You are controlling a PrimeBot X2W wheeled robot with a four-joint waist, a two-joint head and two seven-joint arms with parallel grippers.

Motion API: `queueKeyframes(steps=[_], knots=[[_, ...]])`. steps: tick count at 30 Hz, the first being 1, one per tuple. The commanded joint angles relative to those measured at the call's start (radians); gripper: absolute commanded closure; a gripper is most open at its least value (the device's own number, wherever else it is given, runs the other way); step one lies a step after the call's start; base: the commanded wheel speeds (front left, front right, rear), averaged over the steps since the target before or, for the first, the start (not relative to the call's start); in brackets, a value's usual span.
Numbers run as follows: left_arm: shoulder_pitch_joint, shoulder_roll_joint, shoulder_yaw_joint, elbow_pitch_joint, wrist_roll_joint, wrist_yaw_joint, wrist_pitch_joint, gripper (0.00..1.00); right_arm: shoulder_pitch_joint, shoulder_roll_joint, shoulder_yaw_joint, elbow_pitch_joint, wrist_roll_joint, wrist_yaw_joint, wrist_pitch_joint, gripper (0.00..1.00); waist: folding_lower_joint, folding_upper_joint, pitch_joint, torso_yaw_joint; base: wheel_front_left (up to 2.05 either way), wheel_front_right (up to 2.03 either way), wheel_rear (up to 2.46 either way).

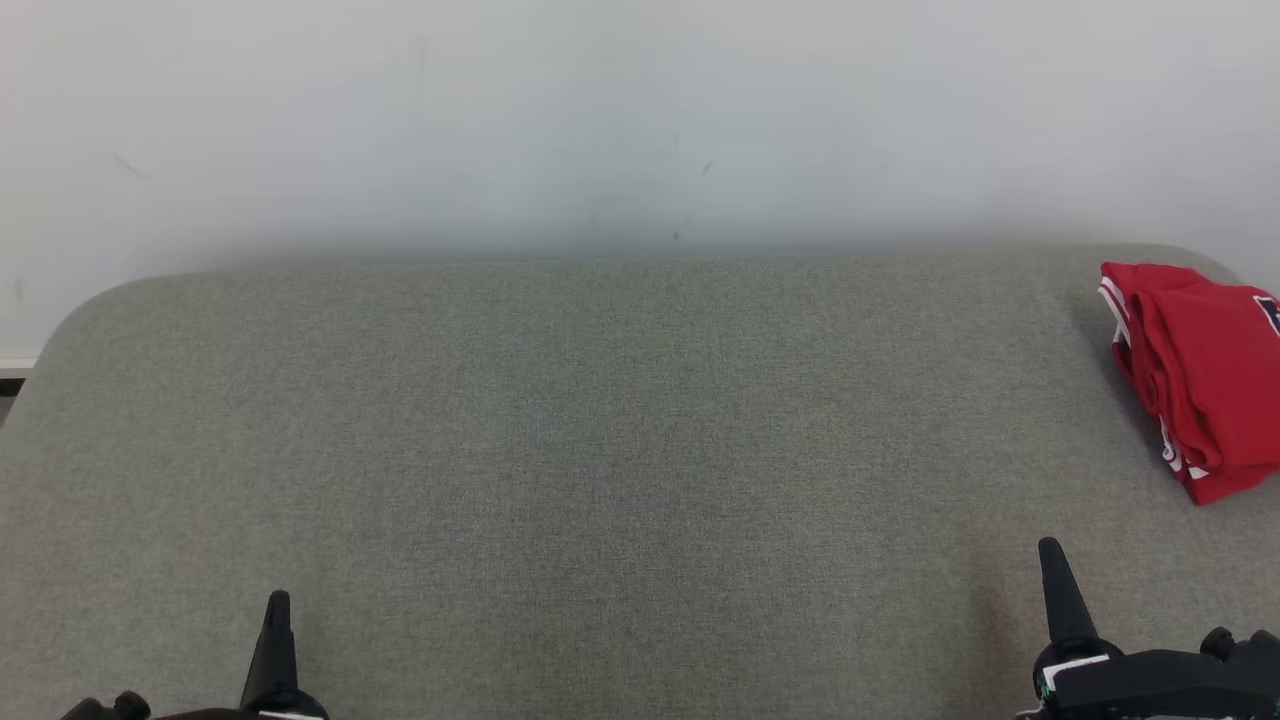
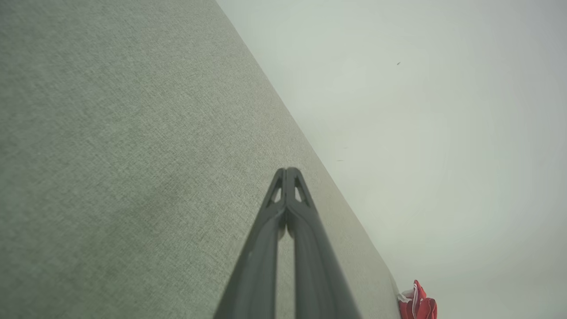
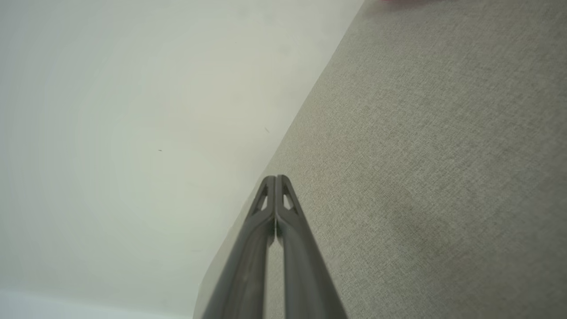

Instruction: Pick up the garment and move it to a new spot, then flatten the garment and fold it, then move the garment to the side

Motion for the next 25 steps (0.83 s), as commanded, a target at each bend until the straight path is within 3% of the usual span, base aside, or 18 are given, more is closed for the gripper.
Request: queueKeyframes(steps=[1,25], knots=[[-0.025,0.002,0.004,-0.009,-0.038,-0.008,0.009,1.0,-0.023,0.001,-0.006,-0.008,0.033,-0.001,0.01,1.0,-0.0001,0.0,0.0,0.0,0.0,0.0,0.0],[-0.046,0.001,0.01,-0.005,-0.264,-0.011,0.066,1.0,-0.044,0.006,-0.03,-0.003,0.239,-0.002,0.069,1.0,-0.0001,0.0,0.001,-0.003,0.0,0.0,0.0]])
